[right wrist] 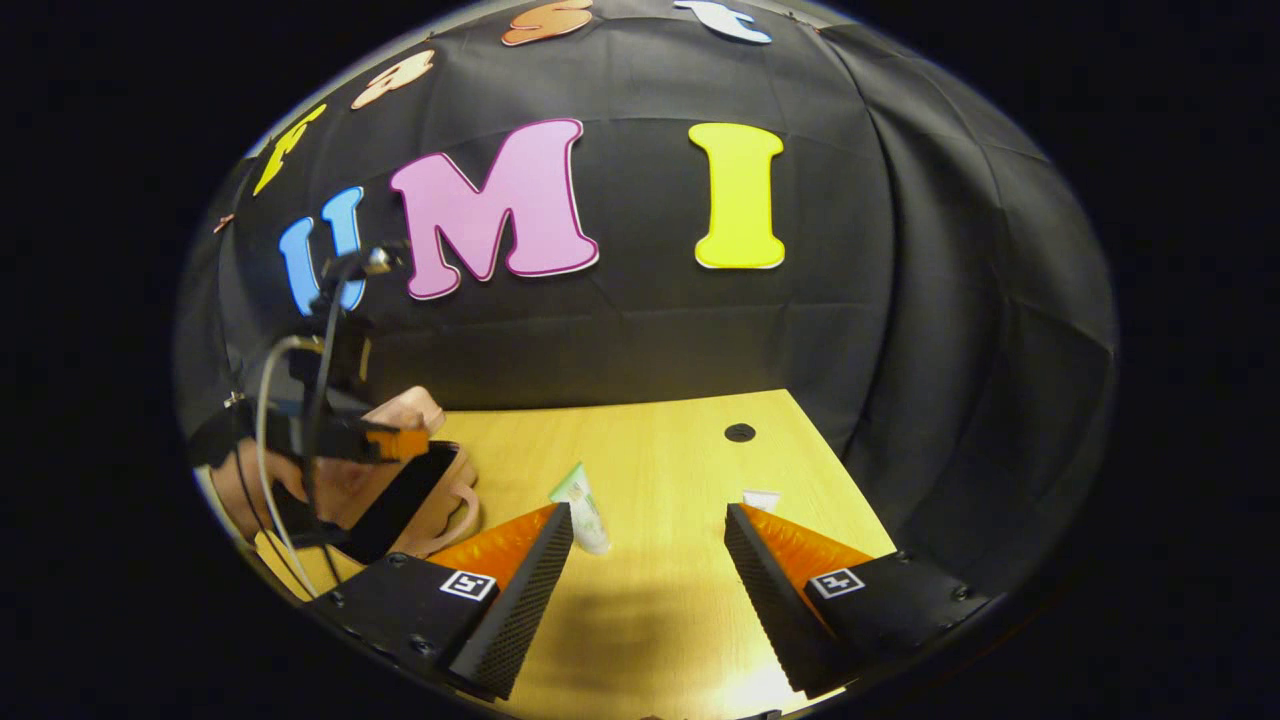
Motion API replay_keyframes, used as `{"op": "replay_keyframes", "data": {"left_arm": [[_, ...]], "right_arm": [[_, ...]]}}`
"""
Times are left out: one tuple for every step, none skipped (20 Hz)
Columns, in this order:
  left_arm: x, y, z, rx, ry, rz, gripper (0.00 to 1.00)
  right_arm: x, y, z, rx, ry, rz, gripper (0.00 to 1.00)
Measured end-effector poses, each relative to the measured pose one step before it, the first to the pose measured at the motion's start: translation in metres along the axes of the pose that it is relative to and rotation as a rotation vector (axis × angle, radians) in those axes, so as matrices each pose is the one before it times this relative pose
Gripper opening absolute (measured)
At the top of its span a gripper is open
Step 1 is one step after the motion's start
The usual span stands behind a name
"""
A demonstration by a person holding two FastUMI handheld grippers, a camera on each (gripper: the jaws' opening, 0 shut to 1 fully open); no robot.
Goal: First open the suitcase, pack the skin care products into it, and then close the suitcase.
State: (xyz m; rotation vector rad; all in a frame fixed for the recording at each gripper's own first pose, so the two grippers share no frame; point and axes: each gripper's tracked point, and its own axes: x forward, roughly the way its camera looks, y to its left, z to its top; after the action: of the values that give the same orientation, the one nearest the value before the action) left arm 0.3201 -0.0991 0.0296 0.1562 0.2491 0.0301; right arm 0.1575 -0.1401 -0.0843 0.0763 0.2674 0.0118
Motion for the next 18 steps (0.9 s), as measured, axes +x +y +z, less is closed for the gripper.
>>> {"op": "replay_keyframes", "data": {"left_arm": [[-0.01049, 0.01947, 0.01575, -0.00330, -0.01920, 0.00077, 0.12], [-0.01059, 0.02387, 0.01533, -0.01627, -0.01005, 0.00282, 0.12], [-0.01078, 0.02334, 0.01207, -0.02559, -0.01437, 0.00115, 0.12], [-0.01019, 0.02762, 0.01343, -0.01496, -0.01760, 0.01065, 0.12], [-0.00676, 0.03595, 0.01366, 0.00852, -0.02139, 0.03153, 0.12], [-0.00621, 0.04108, 0.01282, 0.03886, -0.01691, 0.05598, 0.12], [-0.00271, 0.04237, 0.00520, 0.04214, -0.01480, 0.06610, 0.12], [0.00299, 0.03726, -0.00019, 0.02609, -0.00984, 0.04421, 0.12], [0.00635, 0.03276, -0.00787, 0.00163, -0.00185, 0.02976, 0.12], [0.00740, 0.02871, -0.00977, -0.00988, 0.00280, 0.02263, 0.11], [0.00721, 0.03156, -0.00971, -0.01203, 0.00185, 0.02271, 0.11], [0.01211, 0.02780, -0.01214, -0.01418, 0.00113, 0.01024, 0.11], [0.01145, 0.02513, -0.01431, -0.01731, 0.01191, 0.00729, 0.11], [0.01380, 0.02010, -0.01329, -0.02391, 0.00928, 0.00510, 0.11], [0.01346, 0.01760, -0.01622, -0.02232, 0.01900, 0.01007, 0.11], [0.01377, 0.01727, -0.01618, -0.00666, 0.03374, 0.02131, 0.11], [0.01767, 0.01862, -0.02588, 0.00318, 0.05265, 0.02259, 0.11], [0.01908, 0.01044, -0.01885, 0.00344, 0.03873, 0.00626, 0.11]], "right_arm": [[-0.00089, 0.00529, 0.00239, -0.01045, -0.00703, 0.00971, 0.98], [-0.00045, 0.00580, 0.00263, -0.00585, -0.00566, 0.01073, 0.97], [-0.00078, 0.00490, 0.00031, -0.00452, -0.00296, 0.00739, 0.97], [-0.00009, 0.00414, 0.00031, -0.00343, -0.00033, 0.00553, 0.97], [-0.00050, 0.00385, -0.00031, -0.00370, 0.00062, 0.00251, 0.97], [-0.00040, 0.00329, 0.00055, -0.00573, -0.00045, 0.00101, 0.97], [0.00036, 0.00332, -0.00085, -0.00680, 0.00215, -0.00085, 0.97], [-0.00011, 0.00182, -0.00008, -0.00620, 0.00387, -0.00201, 0.97], [-0.00121, 0.00189, -0.00080, -0.00513, 0.00392, -0.00395, 0.97], [-0.00131, 0.00094, 0.00097, -0.00317, 0.00312, -0.00519, 0.97], [-0.00057, -0.00003, 0.00204, 0.00129, 0.00144, -0.00818, 0.97], [-0.00055, -0.00022, 0.00143, 0.00561, 0.00109, -0.01158, 0.97], [-0.00233, 0.00030, 0.00072, 0.00803, 0.00347, -0.01335, 0.97], [-0.00114, 0.00035, 0.00148, 0.00645, 0.00284, -0.01247, 0.97], [-0.00024, 0.00116, 0.00296, 0.00354, -0.00389, -0.01168, 0.97], [-0.00040, 0.00205, 0.00135, -0.00483, -0.00379, -0.01132, 0.97], [-0.00148, 0.00271, -0.00190, -0.00847, 0.00147, -0.00754, 0.97], [-0.00052, 0.00277, -0.00563, -0.01265, 0.01097, -0.01268, 0.97]]}}
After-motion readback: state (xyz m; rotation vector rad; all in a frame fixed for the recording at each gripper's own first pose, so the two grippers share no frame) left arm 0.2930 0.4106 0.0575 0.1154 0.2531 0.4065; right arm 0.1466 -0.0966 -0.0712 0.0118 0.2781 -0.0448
